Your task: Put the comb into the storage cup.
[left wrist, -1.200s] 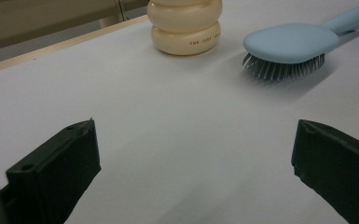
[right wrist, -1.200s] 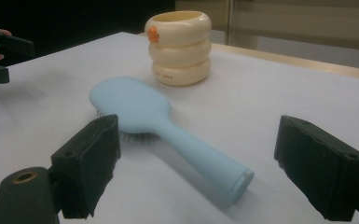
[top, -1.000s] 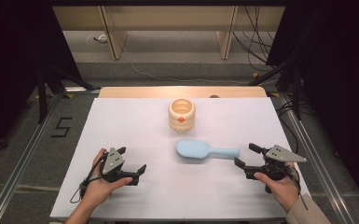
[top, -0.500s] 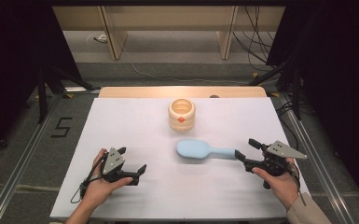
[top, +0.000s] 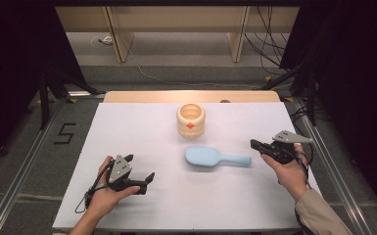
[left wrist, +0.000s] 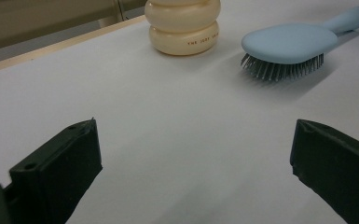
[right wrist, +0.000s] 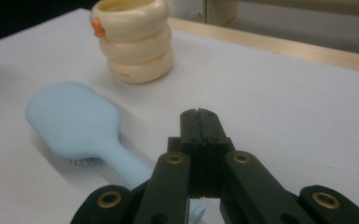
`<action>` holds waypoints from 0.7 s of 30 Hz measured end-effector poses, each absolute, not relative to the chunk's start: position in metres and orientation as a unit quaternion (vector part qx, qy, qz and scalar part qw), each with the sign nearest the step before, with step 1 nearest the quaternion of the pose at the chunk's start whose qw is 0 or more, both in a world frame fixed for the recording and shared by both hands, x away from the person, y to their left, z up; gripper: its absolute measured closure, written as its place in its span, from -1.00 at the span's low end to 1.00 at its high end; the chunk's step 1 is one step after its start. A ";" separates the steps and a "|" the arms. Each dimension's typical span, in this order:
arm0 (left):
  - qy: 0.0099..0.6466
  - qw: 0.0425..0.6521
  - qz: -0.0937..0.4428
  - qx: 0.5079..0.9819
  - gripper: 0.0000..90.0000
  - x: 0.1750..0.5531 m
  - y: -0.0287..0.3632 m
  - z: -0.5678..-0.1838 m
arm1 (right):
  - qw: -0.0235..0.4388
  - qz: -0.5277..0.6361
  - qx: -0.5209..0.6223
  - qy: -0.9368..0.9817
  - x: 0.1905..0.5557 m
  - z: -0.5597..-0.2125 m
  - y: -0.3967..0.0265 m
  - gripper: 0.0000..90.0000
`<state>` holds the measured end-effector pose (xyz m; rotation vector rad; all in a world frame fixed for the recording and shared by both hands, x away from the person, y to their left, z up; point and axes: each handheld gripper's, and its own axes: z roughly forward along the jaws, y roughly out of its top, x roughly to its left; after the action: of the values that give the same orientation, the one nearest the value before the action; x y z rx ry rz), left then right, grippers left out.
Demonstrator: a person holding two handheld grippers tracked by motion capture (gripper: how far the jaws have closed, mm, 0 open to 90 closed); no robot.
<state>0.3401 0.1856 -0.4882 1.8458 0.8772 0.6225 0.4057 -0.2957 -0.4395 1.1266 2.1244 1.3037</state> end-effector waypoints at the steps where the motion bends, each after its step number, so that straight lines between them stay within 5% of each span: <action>1: 0.360 0.482 0.255 0.757 -0.96 0.340 0.186 -0.488 | 0.201 0.458 0.403 0.766 0.410 -0.439 -0.293 1.00; 21: 0.360 0.483 0.255 0.756 -0.95 0.339 0.185 -0.488 | 0.159 0.328 0.436 0.823 0.440 -0.465 -0.268 1.00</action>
<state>0.3394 0.1855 -0.4879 1.8431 0.8770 0.6203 0.4403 -0.2684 -0.4652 1.2462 2.3521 0.9372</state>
